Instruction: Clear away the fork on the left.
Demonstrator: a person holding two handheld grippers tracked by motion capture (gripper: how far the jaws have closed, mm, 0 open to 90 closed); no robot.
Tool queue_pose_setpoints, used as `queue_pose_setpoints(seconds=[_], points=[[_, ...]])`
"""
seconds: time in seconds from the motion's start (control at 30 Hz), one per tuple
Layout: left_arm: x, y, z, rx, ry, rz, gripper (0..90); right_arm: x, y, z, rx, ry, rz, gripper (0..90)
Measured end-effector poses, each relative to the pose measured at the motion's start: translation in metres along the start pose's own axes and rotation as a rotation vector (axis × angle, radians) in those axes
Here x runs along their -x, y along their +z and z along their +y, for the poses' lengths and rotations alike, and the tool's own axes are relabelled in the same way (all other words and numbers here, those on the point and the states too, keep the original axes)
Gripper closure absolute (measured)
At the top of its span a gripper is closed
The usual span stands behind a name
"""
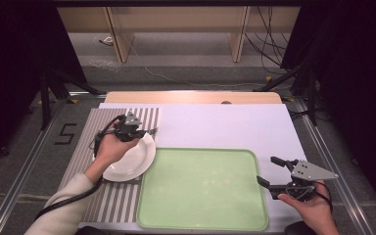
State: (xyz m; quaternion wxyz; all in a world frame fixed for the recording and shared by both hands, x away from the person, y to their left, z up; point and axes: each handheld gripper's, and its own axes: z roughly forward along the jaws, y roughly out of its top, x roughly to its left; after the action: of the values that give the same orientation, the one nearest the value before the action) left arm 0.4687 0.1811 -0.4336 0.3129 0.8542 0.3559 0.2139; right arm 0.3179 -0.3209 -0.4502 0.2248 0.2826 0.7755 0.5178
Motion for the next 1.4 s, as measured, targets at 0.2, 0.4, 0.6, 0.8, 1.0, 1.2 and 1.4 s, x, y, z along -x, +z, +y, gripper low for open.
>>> queue_pose_setpoints(seconds=[0.2,0.4,0.6,0.8,1.0,1.2,1.4], points=[[0.002,0.030,0.014,-0.071,0.023,-0.026,89.6,0.000,0.000,0.000,0.001,0.000,0.001,16.4],[0.002,0.042,0.019,-0.111,0.049,-0.027,89.5,0.000,0.000,0.000,0.001,0.002,0.003,16.5],[0.001,0.051,0.024,-0.159,0.057,-0.023,89.6,0.000,0.000,0.000,0.000,0.002,0.003,16.5],[-0.002,0.057,0.025,-0.201,0.043,-0.023,89.6,0.000,0.000,0.000,0.000,0.001,0.005,16.5],[-0.004,0.062,0.027,-0.233,0.054,-0.017,89.6,-0.001,0.001,0.000,0.000,0.002,0.006,16.5],[-0.005,0.069,0.029,-0.267,0.072,-0.009,89.6,-0.001,0.000,0.000,0.000,0.002,0.006,16.5],[-0.006,0.075,0.030,-0.291,0.069,-0.008,89.6,-0.001,0.000,0.000,0.000,0.002,0.007,16.4]])
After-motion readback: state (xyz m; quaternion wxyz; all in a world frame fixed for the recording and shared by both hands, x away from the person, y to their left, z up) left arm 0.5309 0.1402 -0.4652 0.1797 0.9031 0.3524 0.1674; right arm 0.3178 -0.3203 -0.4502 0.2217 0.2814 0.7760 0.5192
